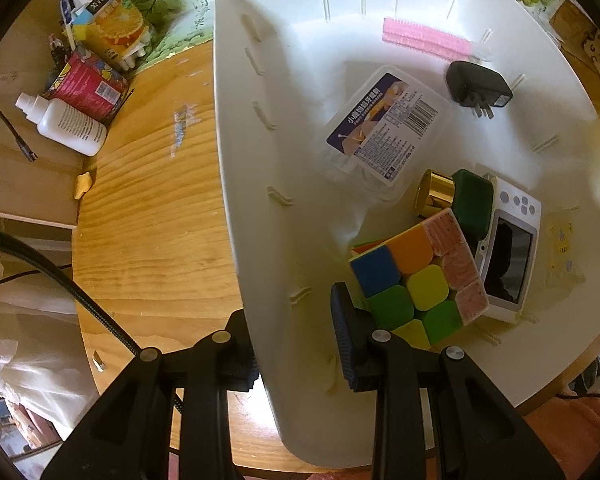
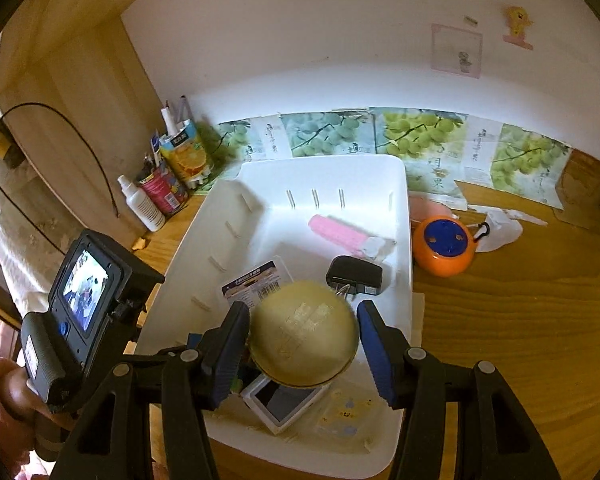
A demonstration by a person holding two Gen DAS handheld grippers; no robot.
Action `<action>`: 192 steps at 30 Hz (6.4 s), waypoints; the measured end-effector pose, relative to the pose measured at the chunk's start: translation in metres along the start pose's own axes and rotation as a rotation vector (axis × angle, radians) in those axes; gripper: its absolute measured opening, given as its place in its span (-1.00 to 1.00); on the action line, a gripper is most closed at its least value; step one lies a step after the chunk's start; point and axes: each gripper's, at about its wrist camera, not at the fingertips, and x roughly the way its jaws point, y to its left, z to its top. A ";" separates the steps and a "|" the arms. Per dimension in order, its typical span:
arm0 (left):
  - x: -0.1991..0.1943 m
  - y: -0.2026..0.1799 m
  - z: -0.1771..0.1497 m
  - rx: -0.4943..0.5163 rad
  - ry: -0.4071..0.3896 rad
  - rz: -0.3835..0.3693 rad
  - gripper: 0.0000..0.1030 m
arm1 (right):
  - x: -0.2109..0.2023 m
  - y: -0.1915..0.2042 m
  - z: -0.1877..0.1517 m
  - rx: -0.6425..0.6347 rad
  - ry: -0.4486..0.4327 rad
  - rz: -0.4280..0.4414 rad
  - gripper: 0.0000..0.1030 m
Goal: Organize rigid objects
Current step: 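Carry the beige tin into the tray and open the right tool, then move the right tool to the white plastic toy and grasp it, then carry the white plastic toy into the tray and open the right tool, then withdraw the right tool from the tray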
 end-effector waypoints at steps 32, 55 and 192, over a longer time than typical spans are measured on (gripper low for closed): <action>0.006 0.003 0.007 -0.134 0.004 0.072 -0.36 | 0.050 -0.183 0.055 0.093 0.045 -0.188 0.59; 0.013 0.005 0.011 -0.215 0.043 0.094 -0.36 | 0.142 -0.254 0.068 0.169 0.161 -0.152 0.76; 0.034 0.015 0.041 -0.119 -0.004 -0.058 -0.38 | 0.018 -0.120 0.001 -0.338 0.093 -0.138 0.75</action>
